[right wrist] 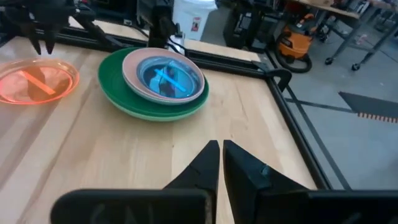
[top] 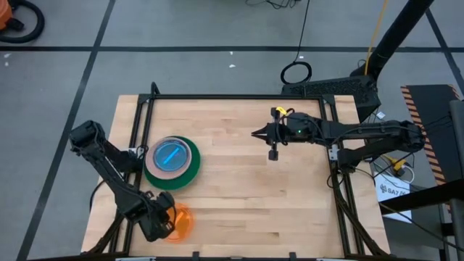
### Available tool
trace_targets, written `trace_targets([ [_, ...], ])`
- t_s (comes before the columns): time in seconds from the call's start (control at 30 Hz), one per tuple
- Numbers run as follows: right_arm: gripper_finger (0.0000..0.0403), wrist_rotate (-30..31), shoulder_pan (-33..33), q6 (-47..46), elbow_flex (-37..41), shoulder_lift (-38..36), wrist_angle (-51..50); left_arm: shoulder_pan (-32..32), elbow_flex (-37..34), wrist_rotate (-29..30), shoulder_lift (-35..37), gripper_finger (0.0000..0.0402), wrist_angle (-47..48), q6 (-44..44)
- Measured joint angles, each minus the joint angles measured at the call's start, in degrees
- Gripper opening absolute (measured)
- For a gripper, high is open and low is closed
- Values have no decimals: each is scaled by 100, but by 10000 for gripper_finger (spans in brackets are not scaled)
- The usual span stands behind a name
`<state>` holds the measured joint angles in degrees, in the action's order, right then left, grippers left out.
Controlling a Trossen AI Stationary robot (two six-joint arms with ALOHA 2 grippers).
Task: Stack plastic plates
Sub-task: Stack the orange plate on top of the blue plate
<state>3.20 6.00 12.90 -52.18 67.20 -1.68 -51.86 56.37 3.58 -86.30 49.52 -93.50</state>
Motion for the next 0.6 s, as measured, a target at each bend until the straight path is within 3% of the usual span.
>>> trace_targets([
  [0.27, 16, -19, 41, -21, 0, -2, -49, 52, -529, -45, 1, 80, -19, -1011],
  [0.6, 16, -24, 39, -85, 0, -2, -30, 134, -639, 12, 2, 81, 32, -1186],
])
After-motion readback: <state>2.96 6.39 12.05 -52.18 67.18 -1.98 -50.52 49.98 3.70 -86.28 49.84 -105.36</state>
